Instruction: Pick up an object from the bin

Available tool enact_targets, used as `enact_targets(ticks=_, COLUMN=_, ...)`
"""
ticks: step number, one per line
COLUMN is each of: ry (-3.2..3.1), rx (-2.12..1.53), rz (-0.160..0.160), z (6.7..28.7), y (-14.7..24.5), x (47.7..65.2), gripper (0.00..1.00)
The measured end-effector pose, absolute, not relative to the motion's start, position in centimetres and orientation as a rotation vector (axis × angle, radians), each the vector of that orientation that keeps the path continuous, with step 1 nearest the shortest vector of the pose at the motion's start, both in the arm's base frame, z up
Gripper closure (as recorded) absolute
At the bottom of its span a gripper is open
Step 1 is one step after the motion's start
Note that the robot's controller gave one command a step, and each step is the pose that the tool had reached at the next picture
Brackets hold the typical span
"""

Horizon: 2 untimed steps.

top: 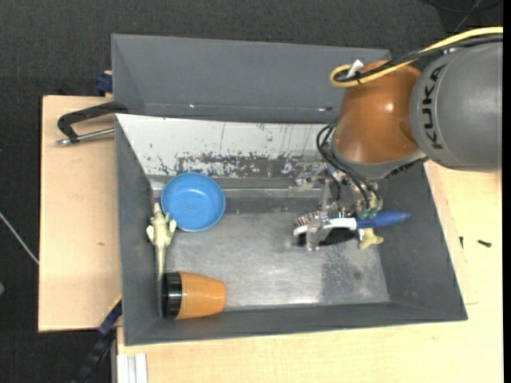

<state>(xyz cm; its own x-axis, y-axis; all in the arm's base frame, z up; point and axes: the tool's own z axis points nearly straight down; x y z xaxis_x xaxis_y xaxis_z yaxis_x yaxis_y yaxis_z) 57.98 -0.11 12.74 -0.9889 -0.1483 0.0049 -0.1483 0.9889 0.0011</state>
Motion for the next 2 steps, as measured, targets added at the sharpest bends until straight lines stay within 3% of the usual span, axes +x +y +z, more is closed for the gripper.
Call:
enact_targets(ticks=1, ry=-3.131, rx=0.3, rz=-0.012, z=7.09, y=-6.3, x=58.51, gripper=0.0)
enact_targets(ticks=2, ry=-3.145, rx=0.307, rz=-0.005, z=7.58, y=-6.09, x=58.88, gripper=1.0)
